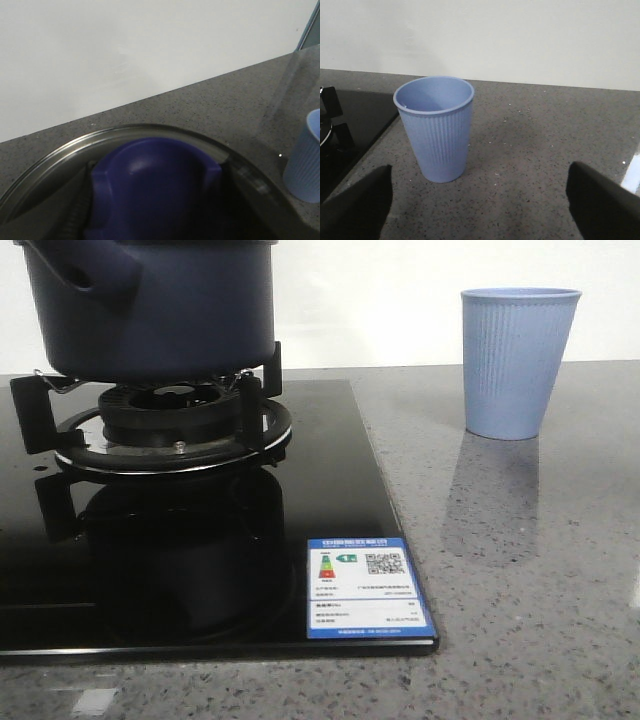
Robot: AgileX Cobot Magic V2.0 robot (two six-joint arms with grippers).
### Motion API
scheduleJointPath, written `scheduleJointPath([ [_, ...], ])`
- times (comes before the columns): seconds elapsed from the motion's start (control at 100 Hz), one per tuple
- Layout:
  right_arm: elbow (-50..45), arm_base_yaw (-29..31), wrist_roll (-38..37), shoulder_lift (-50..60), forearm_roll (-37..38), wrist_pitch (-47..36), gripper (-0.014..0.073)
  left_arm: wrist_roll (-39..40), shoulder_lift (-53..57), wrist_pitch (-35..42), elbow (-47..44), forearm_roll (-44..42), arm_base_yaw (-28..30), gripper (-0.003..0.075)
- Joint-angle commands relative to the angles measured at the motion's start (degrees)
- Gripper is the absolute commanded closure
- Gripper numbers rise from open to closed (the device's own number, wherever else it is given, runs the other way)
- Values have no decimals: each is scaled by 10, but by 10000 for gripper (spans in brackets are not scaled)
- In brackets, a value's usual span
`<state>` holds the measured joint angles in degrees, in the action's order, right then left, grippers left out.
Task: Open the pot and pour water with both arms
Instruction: 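Lower the lid onto the pot with the left gripper and release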
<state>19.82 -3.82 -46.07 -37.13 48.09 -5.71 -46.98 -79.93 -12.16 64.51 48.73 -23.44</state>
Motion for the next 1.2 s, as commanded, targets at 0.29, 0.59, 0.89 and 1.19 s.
scheduleJointPath([
  [0.29, 15, 2, -3, 3, -2, -23, -22, -4, 16, 37, 23, 11, -4, 361],
  [0.59, 15, 2, -3, 3, -2, -23, -22, -5, 19, 29, 23, -3, -4, 119],
  [0.89, 15, 2, -3, 3, -2, -27, -22, -5, 106, -4, 23, -3, 39, 137],
  [1.19, 16, 2, -4, 3, -3, -89, 124, -5, 248, -83, -29, 0, 147, 405],
])
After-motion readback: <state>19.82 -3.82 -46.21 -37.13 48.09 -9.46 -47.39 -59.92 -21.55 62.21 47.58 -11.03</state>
